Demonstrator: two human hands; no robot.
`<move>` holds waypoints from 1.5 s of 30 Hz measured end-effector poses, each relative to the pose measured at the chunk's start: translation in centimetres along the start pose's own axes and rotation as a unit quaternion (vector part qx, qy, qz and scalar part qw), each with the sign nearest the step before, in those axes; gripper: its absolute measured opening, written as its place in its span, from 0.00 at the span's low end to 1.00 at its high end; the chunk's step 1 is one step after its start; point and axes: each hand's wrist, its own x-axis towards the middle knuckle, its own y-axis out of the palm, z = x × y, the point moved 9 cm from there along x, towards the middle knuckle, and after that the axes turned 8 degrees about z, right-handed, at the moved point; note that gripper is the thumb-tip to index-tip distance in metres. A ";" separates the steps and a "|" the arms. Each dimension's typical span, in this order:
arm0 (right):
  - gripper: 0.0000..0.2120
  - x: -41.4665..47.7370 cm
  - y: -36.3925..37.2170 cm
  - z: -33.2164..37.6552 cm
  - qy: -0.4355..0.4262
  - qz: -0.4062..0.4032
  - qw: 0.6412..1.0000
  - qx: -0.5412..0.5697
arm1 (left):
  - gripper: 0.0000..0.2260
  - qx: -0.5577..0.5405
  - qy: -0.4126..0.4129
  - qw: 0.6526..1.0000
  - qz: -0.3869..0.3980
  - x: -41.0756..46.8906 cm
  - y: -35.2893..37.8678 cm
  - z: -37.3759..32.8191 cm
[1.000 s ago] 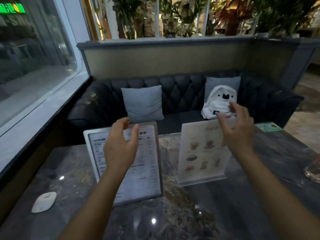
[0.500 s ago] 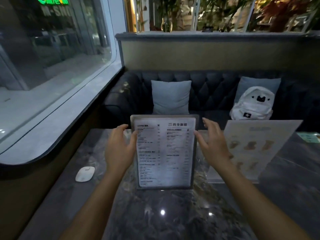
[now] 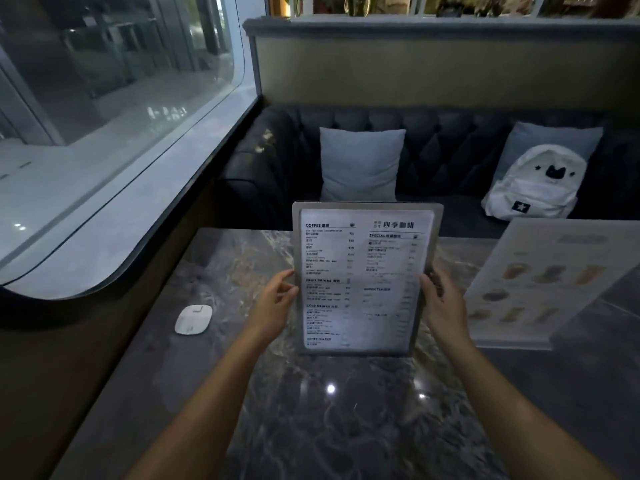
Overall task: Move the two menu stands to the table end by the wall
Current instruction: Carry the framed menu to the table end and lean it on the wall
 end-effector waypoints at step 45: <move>0.09 -12.2 26.2 8.9 -0.031 0.340 0.928 0.150 | 0.16 0.045 -0.119 0.916 -0.380 -34.5 -15.3 6.9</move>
